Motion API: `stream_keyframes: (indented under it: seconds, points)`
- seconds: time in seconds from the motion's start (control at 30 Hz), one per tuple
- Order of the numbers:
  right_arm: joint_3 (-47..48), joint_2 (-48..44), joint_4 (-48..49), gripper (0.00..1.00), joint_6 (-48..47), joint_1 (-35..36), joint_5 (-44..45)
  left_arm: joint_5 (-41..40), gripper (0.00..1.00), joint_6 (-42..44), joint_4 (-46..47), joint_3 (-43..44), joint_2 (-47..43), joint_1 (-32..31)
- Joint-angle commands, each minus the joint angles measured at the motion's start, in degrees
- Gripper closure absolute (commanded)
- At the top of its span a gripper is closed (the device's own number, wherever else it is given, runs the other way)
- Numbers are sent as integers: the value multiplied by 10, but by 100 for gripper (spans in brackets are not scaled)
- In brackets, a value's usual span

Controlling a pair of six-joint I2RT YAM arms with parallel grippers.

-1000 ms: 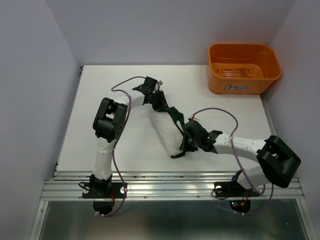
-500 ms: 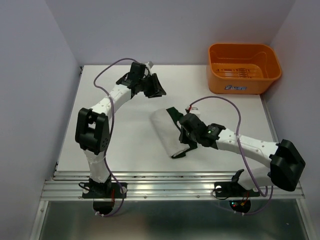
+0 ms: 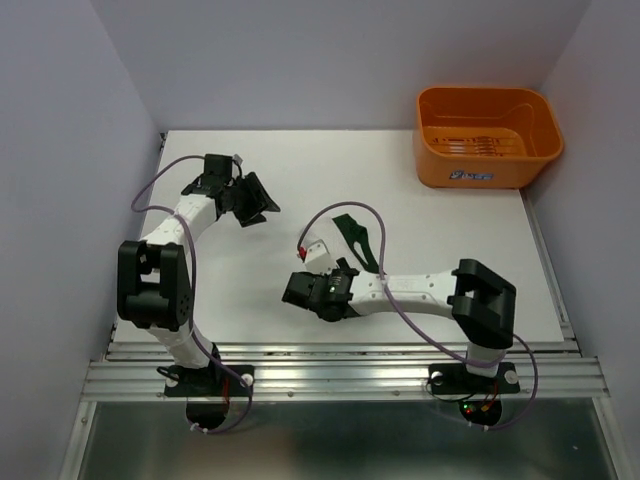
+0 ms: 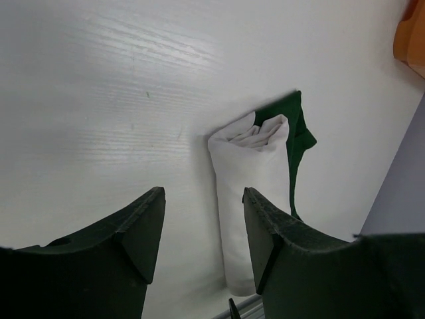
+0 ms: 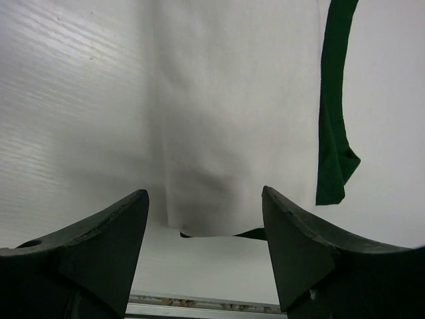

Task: Roll the t-shirts
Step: Roll the T-shirt to the center of the board.

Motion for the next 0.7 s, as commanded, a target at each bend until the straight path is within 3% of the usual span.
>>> stream_keyframes:
  seconds: [0.0,0.3,0.53,0.67]
  points:
    - [32,22,-50,26,6,13,70,8,39,18,7,-16,-42,-1]
    - [-61,-109,84,27,21,-29,-93,36,41,11,43,-88,-60,-8]
    - [-205,-251,214,26,49,-179,-279,46,43,5,68,-127,-73,-52]
    - [-211,-257,210,26,31,-189,-288,48,46,-7,83,-140,-63,-77]
